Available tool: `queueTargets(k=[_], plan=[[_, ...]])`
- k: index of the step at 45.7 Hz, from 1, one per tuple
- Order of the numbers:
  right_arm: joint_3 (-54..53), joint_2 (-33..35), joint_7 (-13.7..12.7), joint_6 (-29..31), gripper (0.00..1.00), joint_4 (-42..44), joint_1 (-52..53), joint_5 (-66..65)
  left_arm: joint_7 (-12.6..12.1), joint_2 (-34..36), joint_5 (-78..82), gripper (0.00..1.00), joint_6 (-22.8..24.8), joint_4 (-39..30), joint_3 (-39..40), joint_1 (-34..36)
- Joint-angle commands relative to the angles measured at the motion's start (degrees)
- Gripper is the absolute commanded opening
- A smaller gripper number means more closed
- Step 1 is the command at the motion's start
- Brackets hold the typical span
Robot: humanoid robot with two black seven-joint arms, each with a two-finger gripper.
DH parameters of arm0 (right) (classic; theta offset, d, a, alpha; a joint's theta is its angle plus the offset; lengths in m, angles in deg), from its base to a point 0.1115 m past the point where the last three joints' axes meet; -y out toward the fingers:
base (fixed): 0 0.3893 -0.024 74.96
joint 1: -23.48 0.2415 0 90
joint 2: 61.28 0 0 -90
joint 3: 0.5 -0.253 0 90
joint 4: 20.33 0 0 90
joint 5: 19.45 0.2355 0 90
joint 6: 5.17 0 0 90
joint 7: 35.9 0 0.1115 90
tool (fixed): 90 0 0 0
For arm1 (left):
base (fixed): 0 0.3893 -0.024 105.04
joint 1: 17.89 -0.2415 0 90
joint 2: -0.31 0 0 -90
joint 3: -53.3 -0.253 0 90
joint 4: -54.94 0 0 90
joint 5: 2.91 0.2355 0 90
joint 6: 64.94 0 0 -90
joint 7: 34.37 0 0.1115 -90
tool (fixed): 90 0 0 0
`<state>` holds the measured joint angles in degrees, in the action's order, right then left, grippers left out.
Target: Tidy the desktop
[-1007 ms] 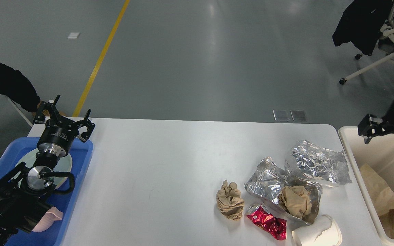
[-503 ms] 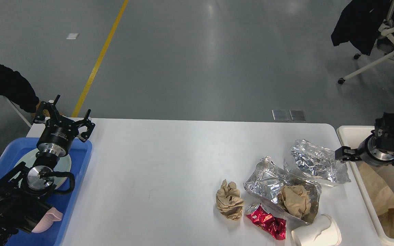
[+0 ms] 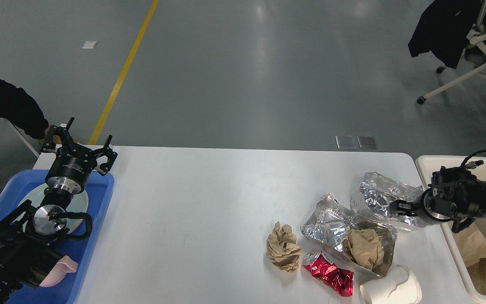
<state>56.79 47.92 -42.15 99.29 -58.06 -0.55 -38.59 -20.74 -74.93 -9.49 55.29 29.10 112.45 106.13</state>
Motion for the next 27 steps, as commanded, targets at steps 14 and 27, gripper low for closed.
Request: queueTargets(k=[14, 27], plan=[[-2.9, 0.5, -0.2, 0.6, 0.62, 0.7, -2.7, 0.2, 0.0, 0.0, 0.0, 0.96, 0.0, 0.0, 0.0, 0.0], [-2.7, 0.6, -0.3, 1.3, 0.17, 0.5, -2.5, 0.2, 0.0, 0.0, 0.0, 0.96, 0.0, 0.0, 0.0, 0.0]])
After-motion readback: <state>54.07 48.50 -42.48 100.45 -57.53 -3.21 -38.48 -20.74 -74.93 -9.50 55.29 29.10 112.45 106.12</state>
